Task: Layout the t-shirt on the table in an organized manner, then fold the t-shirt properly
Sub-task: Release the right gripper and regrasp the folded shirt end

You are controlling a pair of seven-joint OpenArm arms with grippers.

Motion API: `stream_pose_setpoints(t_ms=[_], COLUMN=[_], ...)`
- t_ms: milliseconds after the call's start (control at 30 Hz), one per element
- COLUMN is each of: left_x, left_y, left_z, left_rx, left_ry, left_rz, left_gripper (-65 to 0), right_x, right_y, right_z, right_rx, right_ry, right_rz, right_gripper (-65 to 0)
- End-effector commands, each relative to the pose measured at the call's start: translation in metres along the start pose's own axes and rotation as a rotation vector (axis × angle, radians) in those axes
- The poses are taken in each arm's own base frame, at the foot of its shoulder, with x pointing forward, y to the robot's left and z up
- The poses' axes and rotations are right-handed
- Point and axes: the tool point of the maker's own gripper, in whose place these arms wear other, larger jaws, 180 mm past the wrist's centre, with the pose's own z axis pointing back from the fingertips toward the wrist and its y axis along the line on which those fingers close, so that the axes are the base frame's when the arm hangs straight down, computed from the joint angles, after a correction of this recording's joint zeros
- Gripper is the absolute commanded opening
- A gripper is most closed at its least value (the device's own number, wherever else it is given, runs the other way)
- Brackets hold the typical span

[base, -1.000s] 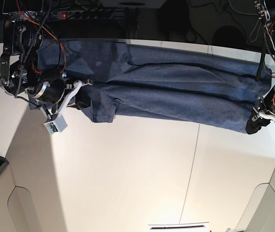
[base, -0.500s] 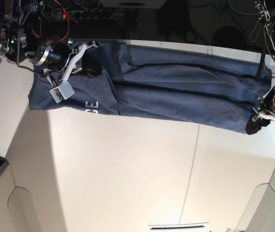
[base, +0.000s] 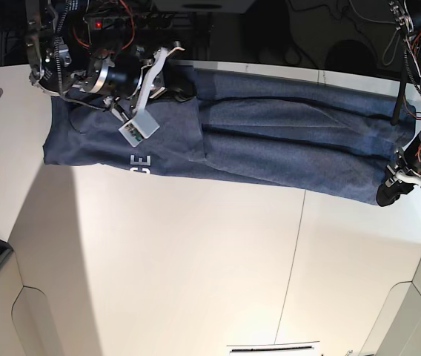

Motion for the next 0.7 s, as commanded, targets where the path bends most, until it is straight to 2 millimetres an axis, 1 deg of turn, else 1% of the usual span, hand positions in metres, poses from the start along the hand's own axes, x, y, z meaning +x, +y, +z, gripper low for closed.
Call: stream_pose_setpoints(t_ms=[0, 167, 200, 267, 300, 333, 467, 533, 600, 633, 667], left_x=[0.026, 0.026, 0.026, 0.026, 0.026, 0.026, 0.026, 0.026, 0.026, 0.026, 0.026], left_y=[-0.004, -0.004, -0.004, -0.004, -0.004, -0.004, -0.004, -0.004, -0.004, -0.004, -0.004], left_z=[0.002, 0.002, 0.002, 0.002, 0.002, 0.002, 0.002, 0.002, 0.002, 0.002, 0.002], left_rx=[-0.02, -0.02, -0.02, -0.02, -0.02, -0.02, -0.02, -0.02, -0.02, -0.02, -0.02], left_ry=[-0.06, -0.059, -0.059, -0.059, -0.06, -0.06, -0.06, -0.059, -0.06, -0.059, -0.059], left_rz=[-0.026, -0.026, -0.026, -0.026, -0.026, -0.026, -0.026, -0.026, -0.026, -0.026, -0.026], left_gripper=[-49.0, -49.0, -49.0, -49.0, -49.0, -49.0, -49.0, -49.0, -49.0, -49.0, -49.0], right_x=[0.013, 0.013, 0.013, 0.014, 0.014, 0.014, 0.016, 0.017, 0.019, 0.021, 0.023], right_y=[0.004, 0.003, 0.004, 0.004, 0.004, 0.004, 0.003, -0.002, -0.014, -0.023, -0.034], right_z=[0.002, -0.002, -0.002, -0.003, -0.003, -0.003, -0.002, -0.002, -0.001, 0.001, 0.004], right_rx=[0.007, -0.018, -0.015, -0.014, -0.014, -0.015, -0.018, -0.046, -0.106, -0.15, -0.201], right_ry=[-0.05, -0.041, -0.044, -0.045, -0.045, -0.045, -0.056, -0.06, -0.04, -0.03, -0.023], right_rz=[0.033, 0.054, 0.052, 0.051, 0.051, 0.052, 0.052, 0.068, 0.104, 0.116, 0.115], right_gripper=[-65.0, -65.0, -59.9, -47.0, -42.6, -40.4, -40.2, -40.2, -40.8, -42.5, -45.6])
